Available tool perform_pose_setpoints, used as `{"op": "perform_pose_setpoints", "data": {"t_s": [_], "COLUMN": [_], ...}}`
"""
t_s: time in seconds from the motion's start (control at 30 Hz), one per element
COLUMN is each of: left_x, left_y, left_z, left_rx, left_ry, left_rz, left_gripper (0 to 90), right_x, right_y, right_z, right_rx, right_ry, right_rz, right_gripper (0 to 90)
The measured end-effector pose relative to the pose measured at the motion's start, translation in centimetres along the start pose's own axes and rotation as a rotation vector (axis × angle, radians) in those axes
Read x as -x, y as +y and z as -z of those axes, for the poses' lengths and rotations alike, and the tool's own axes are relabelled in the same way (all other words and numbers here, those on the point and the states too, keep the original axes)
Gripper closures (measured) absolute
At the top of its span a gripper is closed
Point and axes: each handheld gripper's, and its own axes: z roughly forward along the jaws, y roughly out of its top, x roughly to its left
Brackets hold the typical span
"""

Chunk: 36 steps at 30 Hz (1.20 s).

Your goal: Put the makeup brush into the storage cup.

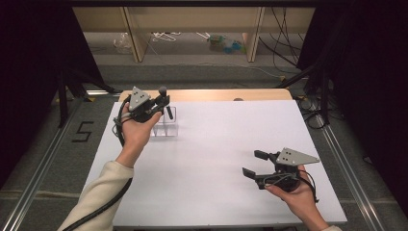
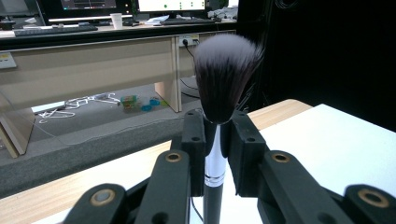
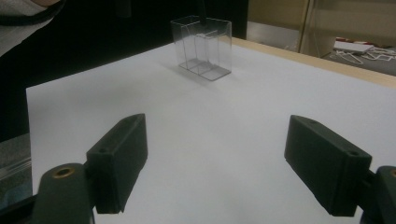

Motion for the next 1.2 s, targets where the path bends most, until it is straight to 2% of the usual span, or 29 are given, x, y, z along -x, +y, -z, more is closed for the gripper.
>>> {"op": "perform_pose_setpoints", "data": {"t_s": [0.5,0.6,0.73,0.87,1.2], "left_x": [-0.23,-0.35,-0.37,-0.33,-0.48], "left_y": [-0.37,-0.41,-0.43,-0.48,-0.71], "left_z": [-0.37,-0.39,-0.45,-0.59,-0.83], "left_rx": [-0.004,-0.007,-0.002,0.000,-0.005], "left_ry": [0.003,0.003,0.006,0.006,0.009], "left_rz": [-0.001,-0.012,-0.008,0.000,-0.012], "left_gripper": [77.7,77.7,77.7,77.7,77.7], "right_x": [0.00,0.01,-0.15,-0.14,-0.11], "right_y": [-0.03,-0.04,-0.04,-0.03,-0.03], "right_z": [-0.07,-0.08,-0.03,0.01,0.01], "right_rx": [0.006,0.005,-0.010,-0.015,-0.013], "right_ry": [-0.004,-0.004,0.006,0.002,0.002], "right_rz": [0.001,0.002,-0.024,-0.023,-0.021], "right_gripper": [22.2,22.2,22.2,22.2,22.2]}}
